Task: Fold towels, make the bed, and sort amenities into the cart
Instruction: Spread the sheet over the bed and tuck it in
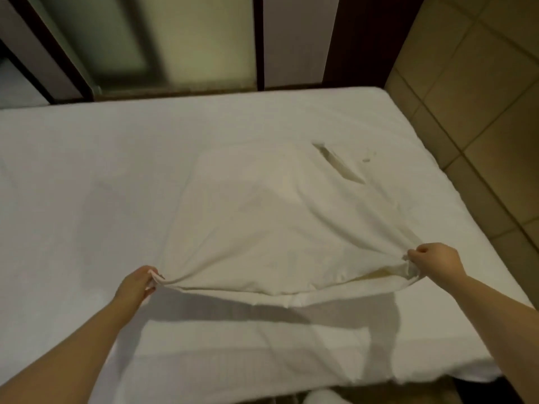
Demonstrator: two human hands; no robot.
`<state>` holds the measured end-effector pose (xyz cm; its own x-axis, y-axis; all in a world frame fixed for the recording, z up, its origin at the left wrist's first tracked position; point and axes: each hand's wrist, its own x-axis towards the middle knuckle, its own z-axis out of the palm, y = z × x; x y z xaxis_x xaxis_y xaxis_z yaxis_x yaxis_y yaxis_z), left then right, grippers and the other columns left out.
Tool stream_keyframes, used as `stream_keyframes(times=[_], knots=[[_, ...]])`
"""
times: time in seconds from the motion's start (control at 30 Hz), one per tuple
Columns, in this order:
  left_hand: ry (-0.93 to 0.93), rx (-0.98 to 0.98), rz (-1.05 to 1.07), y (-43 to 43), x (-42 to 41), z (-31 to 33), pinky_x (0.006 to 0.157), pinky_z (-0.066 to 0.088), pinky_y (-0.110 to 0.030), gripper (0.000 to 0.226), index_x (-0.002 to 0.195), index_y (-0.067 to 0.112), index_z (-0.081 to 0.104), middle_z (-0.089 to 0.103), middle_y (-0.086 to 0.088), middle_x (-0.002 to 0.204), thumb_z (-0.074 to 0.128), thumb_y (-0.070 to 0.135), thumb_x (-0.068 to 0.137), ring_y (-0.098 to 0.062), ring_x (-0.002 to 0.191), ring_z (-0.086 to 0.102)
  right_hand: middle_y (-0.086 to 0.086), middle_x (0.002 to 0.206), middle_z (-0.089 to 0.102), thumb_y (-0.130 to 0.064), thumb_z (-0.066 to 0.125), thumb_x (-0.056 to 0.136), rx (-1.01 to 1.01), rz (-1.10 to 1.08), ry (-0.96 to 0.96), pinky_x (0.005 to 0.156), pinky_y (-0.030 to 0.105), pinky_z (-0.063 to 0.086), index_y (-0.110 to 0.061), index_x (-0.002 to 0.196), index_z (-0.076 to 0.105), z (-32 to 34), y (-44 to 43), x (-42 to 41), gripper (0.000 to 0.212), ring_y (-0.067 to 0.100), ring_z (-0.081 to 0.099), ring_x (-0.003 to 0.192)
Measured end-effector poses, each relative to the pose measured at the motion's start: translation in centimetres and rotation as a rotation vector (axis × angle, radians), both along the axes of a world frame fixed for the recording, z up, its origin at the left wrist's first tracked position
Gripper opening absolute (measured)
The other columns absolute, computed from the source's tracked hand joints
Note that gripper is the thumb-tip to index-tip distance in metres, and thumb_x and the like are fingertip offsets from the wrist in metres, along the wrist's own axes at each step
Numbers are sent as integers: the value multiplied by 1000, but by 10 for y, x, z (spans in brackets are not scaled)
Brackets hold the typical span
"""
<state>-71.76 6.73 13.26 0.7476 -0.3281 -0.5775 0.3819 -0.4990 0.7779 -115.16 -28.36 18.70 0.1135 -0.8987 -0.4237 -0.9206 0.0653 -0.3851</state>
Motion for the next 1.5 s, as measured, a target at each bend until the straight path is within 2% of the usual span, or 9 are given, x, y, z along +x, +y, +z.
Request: stream_keyframes(times=[0.2,0.4,0.6,0.67,0.77,0.9,1.07,1.2,1.5], knots=[[-77,242,-183,65,-40,-34,78,42,-36,21,79,7,55,56,-15,97,41,1,94,-27,90,50,3,48,63,-20,60,89,83,22,95,53,24,36,-12,54,67,-36,53,-63,37,18,61,56],[-126,504,-362,114,-108,-86,90,43,-43,21,84,4,59,59,-18,101,45,10,98,-35,97,52,7,62,65,-28,56,91,175,78,157,62,31,41,-11,65,69,-99,102,-115,34,23,60,66],[-325,761,-625,160,-150,-123,73,37,-34,26,84,-1,57,56,-20,90,37,6,98,-28,78,47,10,73,64,-30,51,94,144,190,286,56,31,39,-9,80,69,-155,137,-167,31,26,58,70],[-404,840,-689,169,-150,-132,73,42,-38,26,84,4,60,57,-23,100,38,9,97,-27,79,49,9,82,66,-34,52,92,61,217,332,64,34,44,-9,89,69,-166,141,-175,31,28,59,78],[-459,959,-669,153,-158,-133,92,42,-48,25,112,8,61,45,-19,131,48,9,91,-37,107,49,11,118,63,-43,54,91,-103,336,445,89,39,40,-17,115,64,-177,145,-170,37,34,54,109],[-451,893,-704,119,-192,-139,99,38,-50,44,133,6,45,35,-17,141,52,14,91,-39,121,43,9,133,53,-37,55,91,-117,457,375,100,41,34,-21,130,54,-192,161,-139,43,32,47,120],[-500,786,-746,75,-217,-132,99,40,-47,43,134,8,45,37,-19,140,48,16,92,-38,119,46,10,131,55,-32,52,94,33,396,130,90,39,44,-17,138,45,-189,165,-91,48,30,54,113],[-545,651,-785,25,-221,-102,97,40,-42,43,135,12,45,40,-16,140,47,19,93,-33,120,46,7,138,50,-37,44,98,-12,413,111,95,40,42,-22,142,41,-153,139,-53,47,28,50,121],[-594,471,-766,-125,-163,-61,100,37,-42,47,139,16,40,36,-11,145,47,17,93,-29,127,41,9,145,42,-24,52,94,-32,344,24,102,40,38,-19,145,34,-106,26,62,55,28,41,131]])
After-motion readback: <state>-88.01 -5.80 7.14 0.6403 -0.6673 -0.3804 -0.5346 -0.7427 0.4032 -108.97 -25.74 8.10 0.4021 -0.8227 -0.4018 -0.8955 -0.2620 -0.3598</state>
